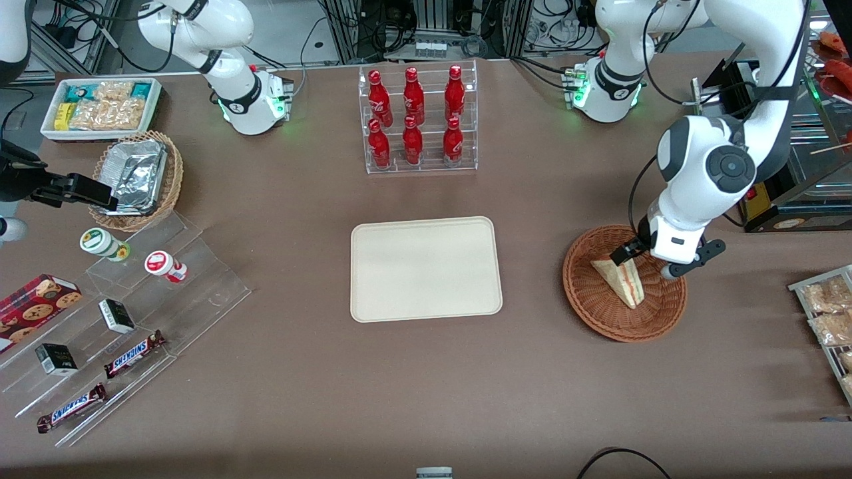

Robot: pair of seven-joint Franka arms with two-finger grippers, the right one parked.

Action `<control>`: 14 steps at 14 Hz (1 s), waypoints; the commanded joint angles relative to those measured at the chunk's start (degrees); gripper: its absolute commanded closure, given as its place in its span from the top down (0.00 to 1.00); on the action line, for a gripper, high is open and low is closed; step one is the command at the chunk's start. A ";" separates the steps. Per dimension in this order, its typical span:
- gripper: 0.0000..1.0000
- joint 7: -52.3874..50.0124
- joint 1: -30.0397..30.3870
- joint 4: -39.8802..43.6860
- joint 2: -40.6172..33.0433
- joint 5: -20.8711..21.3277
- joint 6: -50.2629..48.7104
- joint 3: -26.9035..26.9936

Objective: Place sandwich from basket to tray
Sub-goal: 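Move the left gripper down over the wrapped sandwich in the wicker basket, then close the left gripper on the sandwich's wrapped edge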

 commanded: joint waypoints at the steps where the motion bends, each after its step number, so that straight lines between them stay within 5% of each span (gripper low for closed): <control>1: 1.00 -2.12 -0.13 -0.31 2.17 0.31 2.58 -0.04; 9: 0.97 -2.03 -0.21 -0.49 6.30 0.31 4.60 -0.04; 10: 0.84 -2.03 -0.21 -0.49 7.00 0.31 5.21 -0.04; 13: 0.11 -1.86 -0.48 -0.49 7.89 0.40 5.31 0.05; 14: 0.00 -1.77 -0.48 -0.40 8.06 0.49 5.31 0.05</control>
